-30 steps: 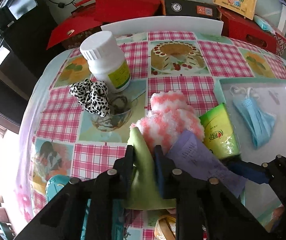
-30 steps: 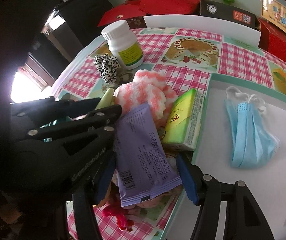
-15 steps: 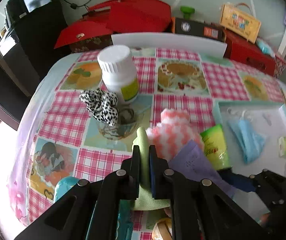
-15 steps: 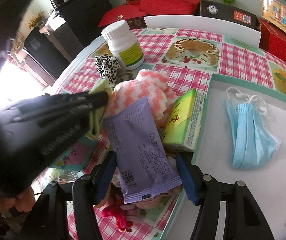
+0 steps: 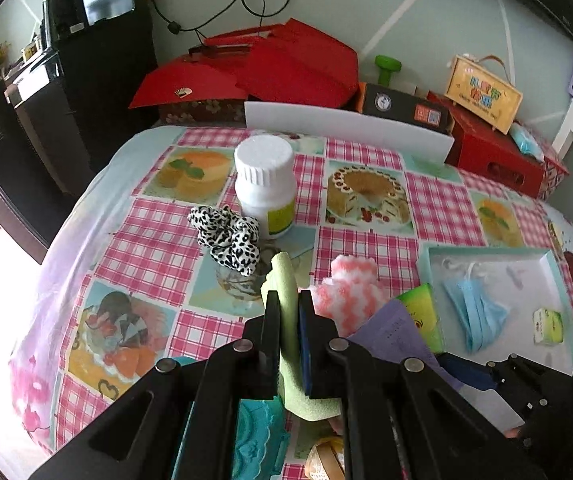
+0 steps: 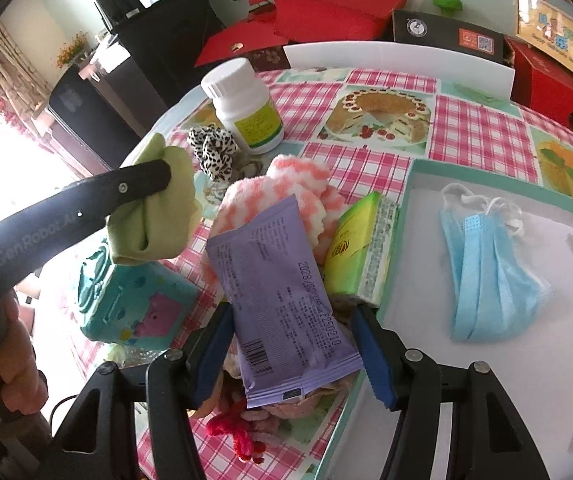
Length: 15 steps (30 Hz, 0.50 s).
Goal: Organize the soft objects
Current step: 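Grasp the purple packet with the right gripper and lift it while the left lifts the cloth, then carry the green cloth and purple packet over the white tray with both grippers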
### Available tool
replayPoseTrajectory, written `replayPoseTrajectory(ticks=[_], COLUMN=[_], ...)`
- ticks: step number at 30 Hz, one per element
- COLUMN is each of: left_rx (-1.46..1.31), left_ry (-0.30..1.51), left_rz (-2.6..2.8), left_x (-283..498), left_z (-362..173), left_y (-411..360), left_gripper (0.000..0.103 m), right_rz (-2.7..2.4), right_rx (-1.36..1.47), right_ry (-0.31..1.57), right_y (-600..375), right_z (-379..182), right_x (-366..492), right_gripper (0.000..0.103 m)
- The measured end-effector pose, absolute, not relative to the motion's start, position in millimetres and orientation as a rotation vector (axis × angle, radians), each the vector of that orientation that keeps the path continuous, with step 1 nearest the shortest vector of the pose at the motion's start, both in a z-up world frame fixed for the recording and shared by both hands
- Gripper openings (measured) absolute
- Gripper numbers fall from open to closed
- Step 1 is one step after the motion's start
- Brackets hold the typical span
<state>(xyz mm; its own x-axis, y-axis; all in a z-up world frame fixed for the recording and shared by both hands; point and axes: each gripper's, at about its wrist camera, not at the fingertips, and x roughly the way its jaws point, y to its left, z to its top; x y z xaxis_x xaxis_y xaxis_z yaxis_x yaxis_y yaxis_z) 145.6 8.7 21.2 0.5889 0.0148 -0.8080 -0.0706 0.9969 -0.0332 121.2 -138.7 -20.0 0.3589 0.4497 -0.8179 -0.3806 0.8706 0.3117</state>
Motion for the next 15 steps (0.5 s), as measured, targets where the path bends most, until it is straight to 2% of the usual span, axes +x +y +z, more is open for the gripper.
replayPoseTrajectory(ticks=[15], left_rx=[-0.117], left_ry=[0.797], left_rz=[0.022], left_x=[126], left_z=[69], left_y=[10], left_gripper=[0.008], right_rz=[0.451], right_rx=[0.147], right_ry=[0.872], right_y=[-186], right_z=[42], right_x=[105], right_gripper=[0.064])
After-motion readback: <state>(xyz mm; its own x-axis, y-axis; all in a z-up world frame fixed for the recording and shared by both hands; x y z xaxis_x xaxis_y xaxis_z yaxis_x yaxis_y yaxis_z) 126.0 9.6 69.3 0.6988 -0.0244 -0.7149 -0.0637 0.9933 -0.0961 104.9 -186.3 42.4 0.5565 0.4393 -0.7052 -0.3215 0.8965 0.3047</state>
